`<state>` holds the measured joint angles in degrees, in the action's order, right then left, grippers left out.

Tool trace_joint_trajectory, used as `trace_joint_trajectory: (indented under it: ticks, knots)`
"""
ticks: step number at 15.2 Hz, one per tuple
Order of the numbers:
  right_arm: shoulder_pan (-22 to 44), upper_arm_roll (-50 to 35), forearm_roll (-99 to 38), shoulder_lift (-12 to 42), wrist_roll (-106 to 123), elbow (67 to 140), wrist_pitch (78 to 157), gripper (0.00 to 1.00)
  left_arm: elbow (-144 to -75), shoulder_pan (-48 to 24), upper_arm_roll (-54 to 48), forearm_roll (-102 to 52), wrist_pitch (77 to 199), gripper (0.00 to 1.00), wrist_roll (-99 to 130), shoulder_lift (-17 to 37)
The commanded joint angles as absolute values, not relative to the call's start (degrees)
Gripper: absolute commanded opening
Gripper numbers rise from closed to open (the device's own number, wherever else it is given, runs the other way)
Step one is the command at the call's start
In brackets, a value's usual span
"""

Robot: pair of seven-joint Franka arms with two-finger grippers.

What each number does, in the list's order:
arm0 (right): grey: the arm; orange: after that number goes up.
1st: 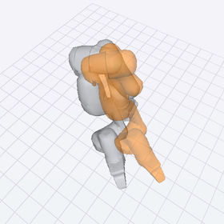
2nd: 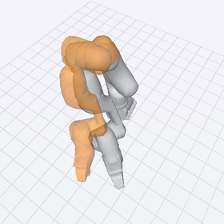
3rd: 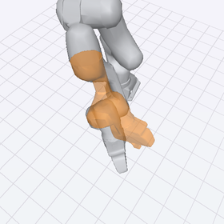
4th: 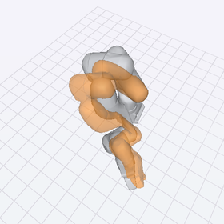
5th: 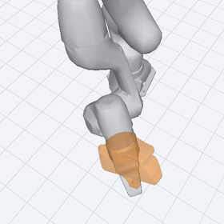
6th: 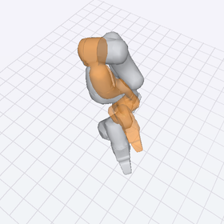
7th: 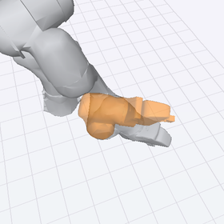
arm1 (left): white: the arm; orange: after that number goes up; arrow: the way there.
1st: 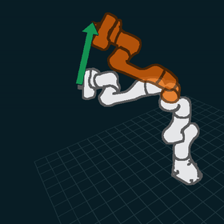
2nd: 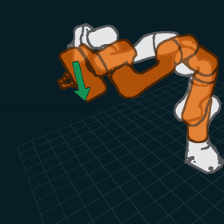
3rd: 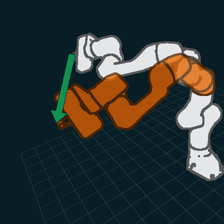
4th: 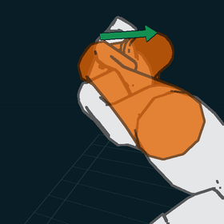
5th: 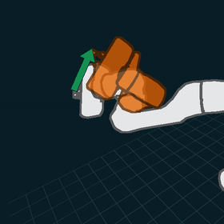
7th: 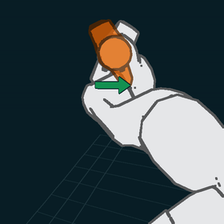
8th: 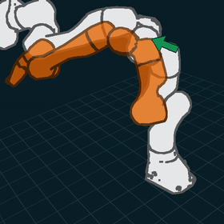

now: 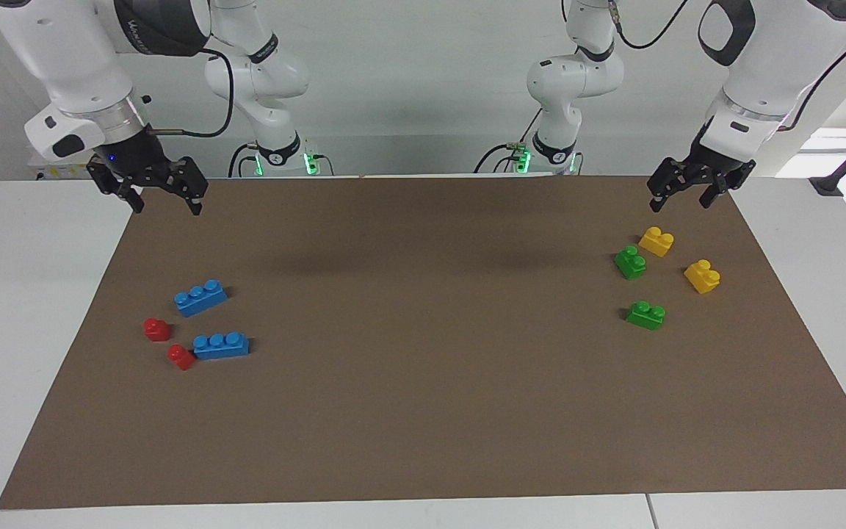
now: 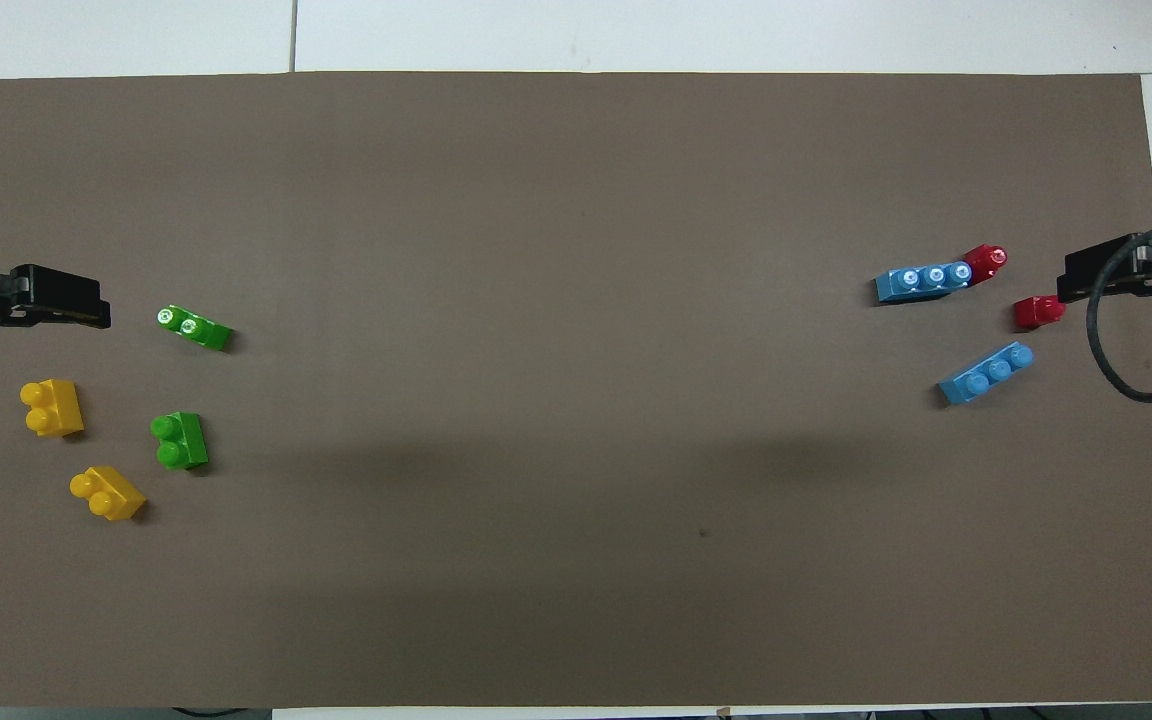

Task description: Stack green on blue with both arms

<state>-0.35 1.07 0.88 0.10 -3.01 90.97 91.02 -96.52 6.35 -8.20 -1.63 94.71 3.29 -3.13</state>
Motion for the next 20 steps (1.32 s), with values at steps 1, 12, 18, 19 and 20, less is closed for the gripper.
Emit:
trace_joint_trajectory:
  ticks: [1,12,18,19,20]
  knots:
    - [-0.79,0.70,0.79,-1.49,-2.20,92.72,90.79,1.00,-98.00,6.42,-8.00,-2.46,94.92,1.00,3.16,-4.66]
    - [-0.88,0.79,-0.26,-1.49,-1.93,92.81,92.98,1.00,-98.09,6.42,-8.00,-2.46,94.83,1.00,3.25,-4.66]
    - [-1.05,0.88,-0.26,-0.79,-16.57,92.81,94.75,0.99,-101.50,6.59,-8.00,-2.46,96.58,1.00,5.35,-6.15]
    - [-0.97,0.79,-0.26,-0.62,-21.74,92.73,94.75,0.98,-102.38,6.68,-7.91,-2.46,98.42,1.00,6.23,-6.33]
    - [-0.97,0.79,-0.26,-0.09,-27.02,92.55,94.66,0.97,-103.78,6.77,-7.91,-2.46,100.35,1.00,7.63,-6.94]
